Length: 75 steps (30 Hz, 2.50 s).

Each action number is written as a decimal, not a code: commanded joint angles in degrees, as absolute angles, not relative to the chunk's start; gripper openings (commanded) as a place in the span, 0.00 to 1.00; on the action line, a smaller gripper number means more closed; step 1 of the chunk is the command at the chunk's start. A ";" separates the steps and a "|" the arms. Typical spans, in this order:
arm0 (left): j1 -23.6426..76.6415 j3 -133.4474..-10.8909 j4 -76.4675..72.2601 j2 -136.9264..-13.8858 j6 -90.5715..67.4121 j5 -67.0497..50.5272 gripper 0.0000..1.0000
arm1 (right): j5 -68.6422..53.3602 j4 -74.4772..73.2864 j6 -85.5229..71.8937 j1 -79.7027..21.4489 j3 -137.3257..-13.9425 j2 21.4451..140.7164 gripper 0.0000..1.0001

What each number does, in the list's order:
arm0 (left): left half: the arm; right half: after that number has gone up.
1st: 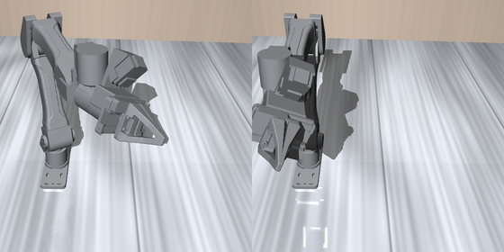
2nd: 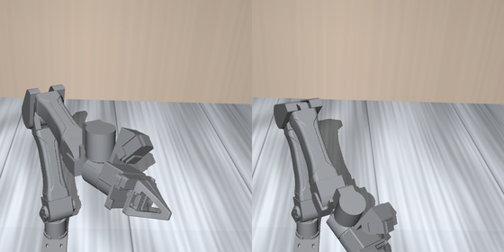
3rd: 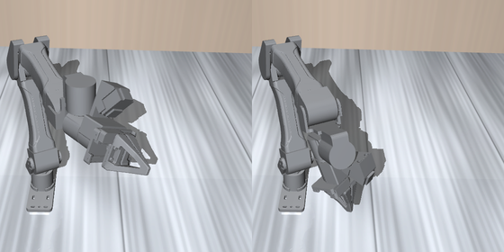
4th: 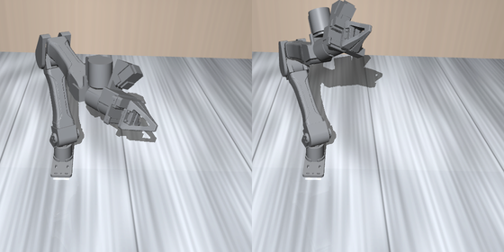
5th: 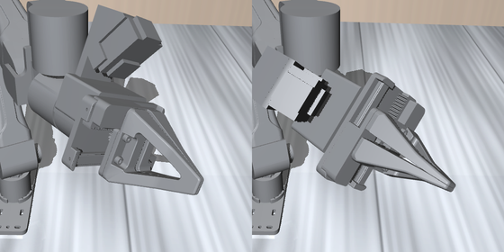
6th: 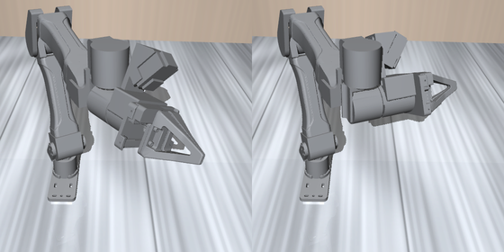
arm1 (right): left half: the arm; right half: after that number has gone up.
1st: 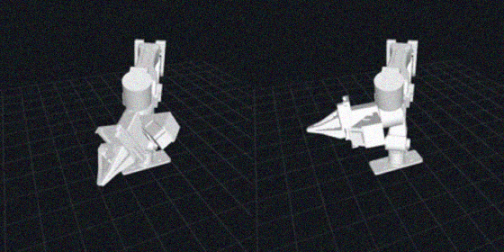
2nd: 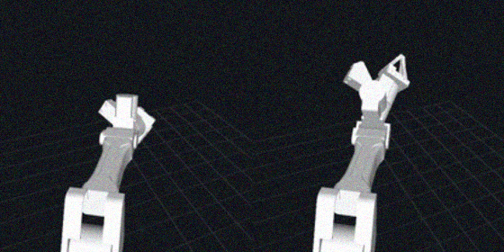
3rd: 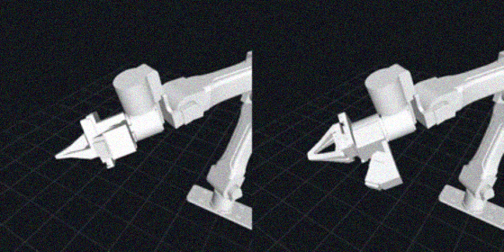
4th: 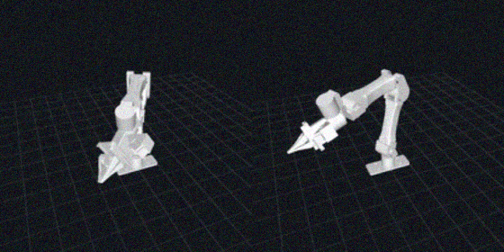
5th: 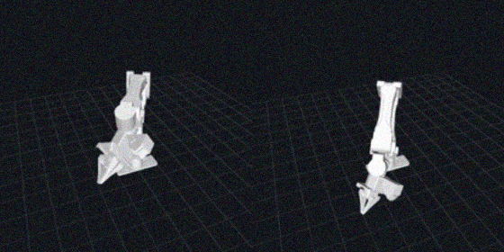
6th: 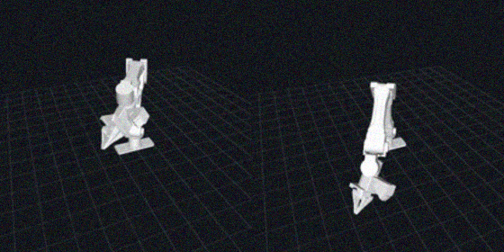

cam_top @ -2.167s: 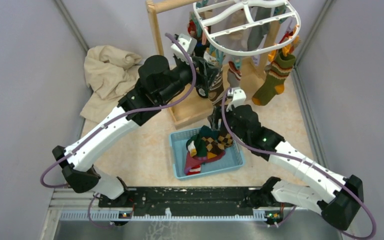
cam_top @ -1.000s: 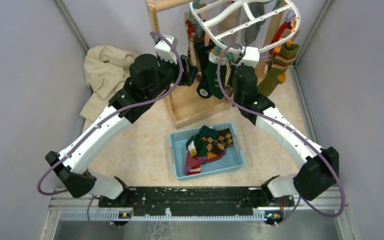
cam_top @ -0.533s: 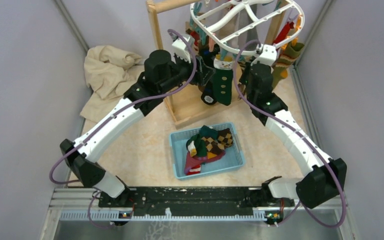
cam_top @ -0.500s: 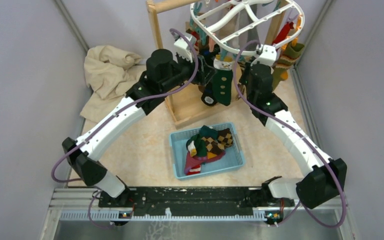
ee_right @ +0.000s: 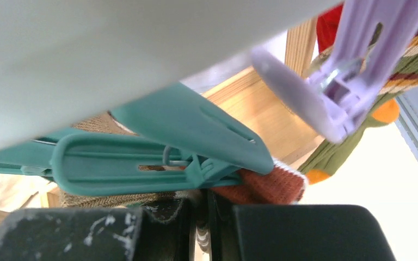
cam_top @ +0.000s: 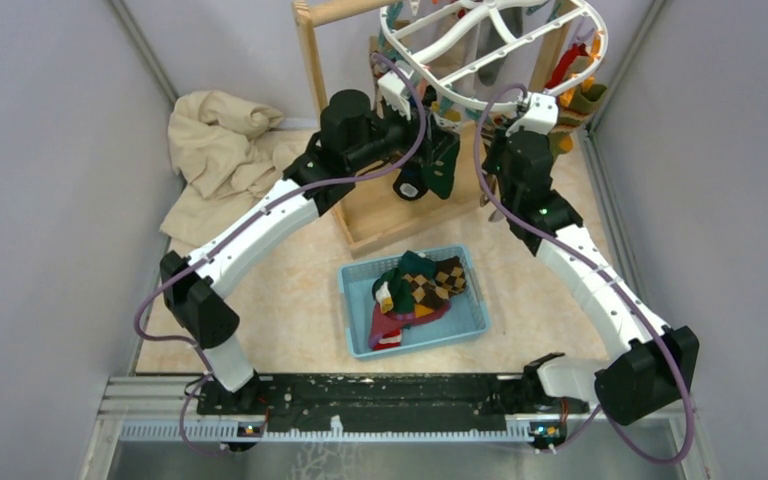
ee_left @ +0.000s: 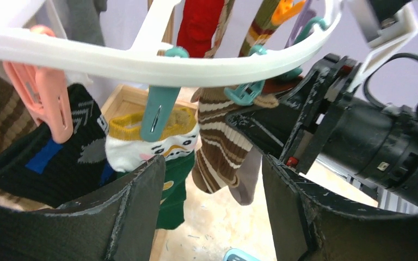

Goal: Remove the socks clipped to the hanger
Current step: Remove the sock from the hanger.

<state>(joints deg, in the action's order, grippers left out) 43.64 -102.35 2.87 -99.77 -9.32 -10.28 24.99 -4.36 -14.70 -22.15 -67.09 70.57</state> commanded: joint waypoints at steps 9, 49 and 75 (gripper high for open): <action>40.24 -112.17 1.23 -105.22 -6.33 -17.20 0.71 | 18.12 -7.26 -15.64 -20.65 -68.41 68.92 0.45; 38.99 -109.06 3.42 -101.73 -6.07 -14.66 0.71 | 8.34 3.54 -9.98 -28.43 -66.22 73.41 0.41; 38.23 -108.29 3.15 -101.62 -6.16 -16.28 0.71 | -9.79 16.86 -15.64 -20.05 -60.57 76.61 0.47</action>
<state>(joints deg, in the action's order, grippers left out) 38.48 -108.38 3.09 -103.81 -6.37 -15.31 -6.24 10.61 -13.72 -20.84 -60.69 75.92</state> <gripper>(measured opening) 0.711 0.500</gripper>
